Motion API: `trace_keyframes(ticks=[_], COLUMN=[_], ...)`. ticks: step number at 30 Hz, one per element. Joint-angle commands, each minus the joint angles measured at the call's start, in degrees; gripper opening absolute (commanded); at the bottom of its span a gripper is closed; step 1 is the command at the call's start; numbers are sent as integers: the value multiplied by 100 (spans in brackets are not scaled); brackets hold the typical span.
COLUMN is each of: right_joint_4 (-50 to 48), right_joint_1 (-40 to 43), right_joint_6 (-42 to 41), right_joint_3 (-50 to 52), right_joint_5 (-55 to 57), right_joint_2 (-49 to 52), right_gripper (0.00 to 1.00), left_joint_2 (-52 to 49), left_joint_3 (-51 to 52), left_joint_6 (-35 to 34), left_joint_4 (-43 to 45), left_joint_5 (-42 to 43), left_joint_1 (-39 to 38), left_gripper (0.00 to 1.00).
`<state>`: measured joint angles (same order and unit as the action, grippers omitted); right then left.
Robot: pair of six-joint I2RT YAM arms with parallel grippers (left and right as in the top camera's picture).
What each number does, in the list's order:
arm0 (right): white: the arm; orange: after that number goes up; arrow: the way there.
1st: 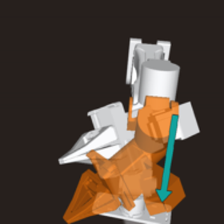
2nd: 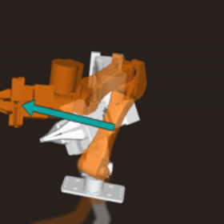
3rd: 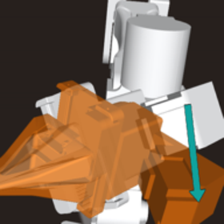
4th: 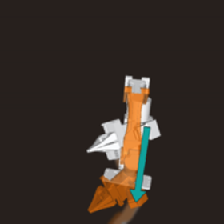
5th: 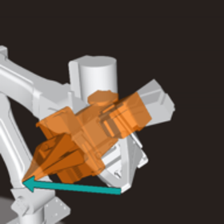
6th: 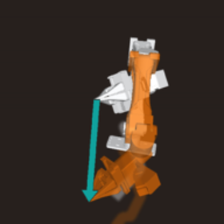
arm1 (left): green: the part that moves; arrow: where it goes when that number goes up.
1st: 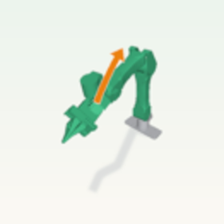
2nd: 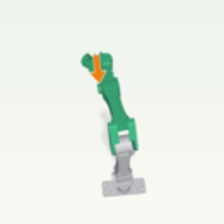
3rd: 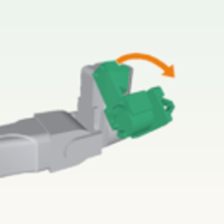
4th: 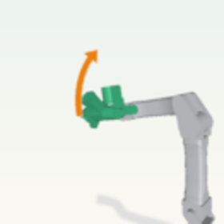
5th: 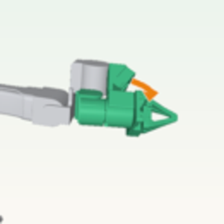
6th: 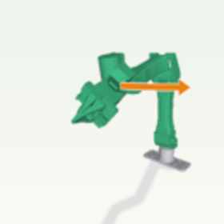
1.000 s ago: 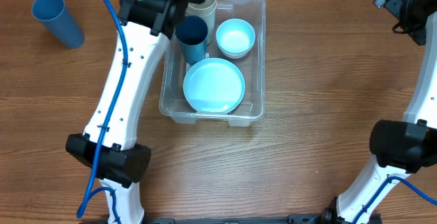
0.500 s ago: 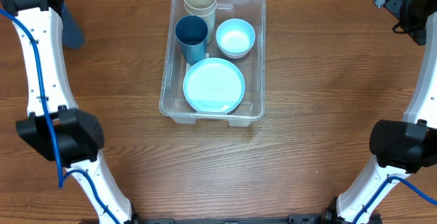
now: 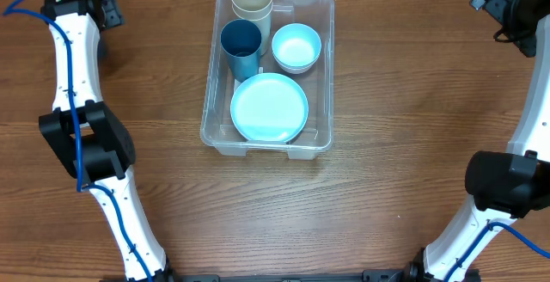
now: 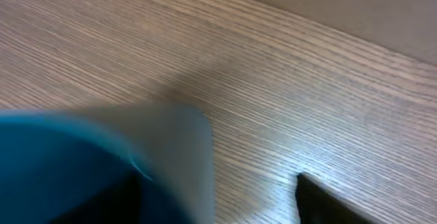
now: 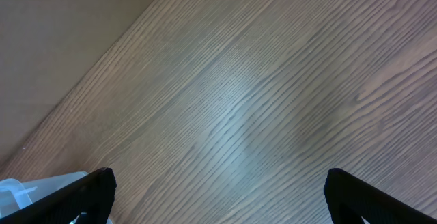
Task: Pack container
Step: 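Grasp the second teal cup with the left gripper, then lower the teal cup into the first teal cup in the bin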
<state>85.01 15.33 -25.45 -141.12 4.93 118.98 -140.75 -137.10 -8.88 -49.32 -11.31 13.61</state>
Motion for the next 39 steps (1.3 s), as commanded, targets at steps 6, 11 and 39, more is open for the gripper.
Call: trace_keyframes(ticks=[6, 11, 39], right_joint_4=[-24, -24, -24], right_joint_1=[2, 2, 2], right_joint_6=[-20, -20, -20], right_joint_3=[-103, -103, -103], right_joint_5=[52, 52, 52], right_joint_2=[-131, -131, -131], right_gripper=[100, 100, 100], left_joint_2=[428, 1432, 1943], left_joint_3=[-337, -949, -1025], left_joint_6=[-310, -313, 437], left_joint_4=[-645, -1521, -3475], left_joint_5=[527, 2055, 354], left_joint_1=[-107, -553, -3827], left_gripper=[4, 4, 4])
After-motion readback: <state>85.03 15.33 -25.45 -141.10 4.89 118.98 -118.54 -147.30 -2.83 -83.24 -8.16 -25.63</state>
